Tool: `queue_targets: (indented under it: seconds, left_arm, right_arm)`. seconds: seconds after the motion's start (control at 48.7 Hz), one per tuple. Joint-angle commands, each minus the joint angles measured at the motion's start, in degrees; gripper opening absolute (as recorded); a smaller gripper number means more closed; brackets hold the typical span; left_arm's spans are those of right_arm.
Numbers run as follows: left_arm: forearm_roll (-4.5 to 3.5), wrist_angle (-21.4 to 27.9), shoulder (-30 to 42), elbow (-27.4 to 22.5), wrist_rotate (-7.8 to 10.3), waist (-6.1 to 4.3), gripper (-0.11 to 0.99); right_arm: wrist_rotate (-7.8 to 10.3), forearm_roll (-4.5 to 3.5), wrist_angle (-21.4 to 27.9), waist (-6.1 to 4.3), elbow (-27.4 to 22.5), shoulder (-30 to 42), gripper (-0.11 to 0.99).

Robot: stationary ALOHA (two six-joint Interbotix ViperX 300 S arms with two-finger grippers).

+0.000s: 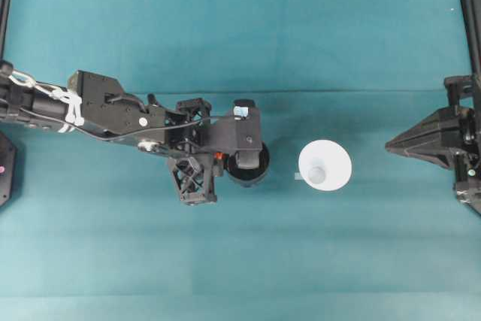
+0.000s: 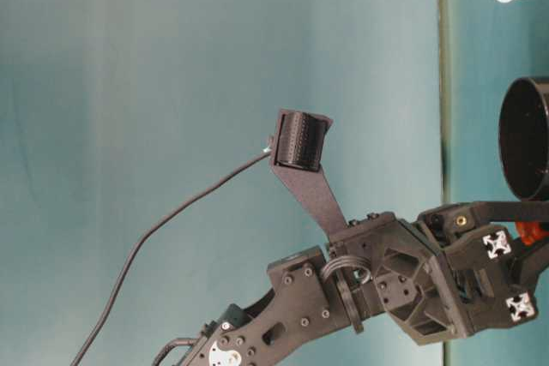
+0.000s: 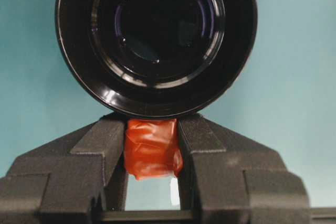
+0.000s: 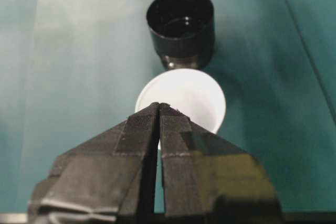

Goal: Put the paper cup into the moved red handle cup holder.

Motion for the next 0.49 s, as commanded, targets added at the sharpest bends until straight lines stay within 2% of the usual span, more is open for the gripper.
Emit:
queue_targets:
  seconds: [0.0, 0.226, 0.39, 0.473]
  left_arm:
    - [0.09, -0.18, 0.0, -0.7, -0.09, -0.09, 0.26]
    - [0.09, -0.18, 0.09, -0.7, -0.35, -0.09, 0.29]
    - [0.09, -0.26, 0.0, -0.62, -0.44, -0.09, 0.76]
    - [0.09, -0.26, 0.0, -0.62, -0.18, -0.09, 0.93]
  right_arm:
    - [0.44, 0.09, 0.0, -0.09, -0.79, 0.44, -0.09]
    - [0.44, 0.09, 0.09, -0.09, -0.7, 0.53, -0.09]
    - [0.44, 0.09, 0.26, -0.18, -0.7, 0.53, -0.09]
    - [0.44, 0.09, 0.7, -0.44, -0.7, 0.53, -0.09]
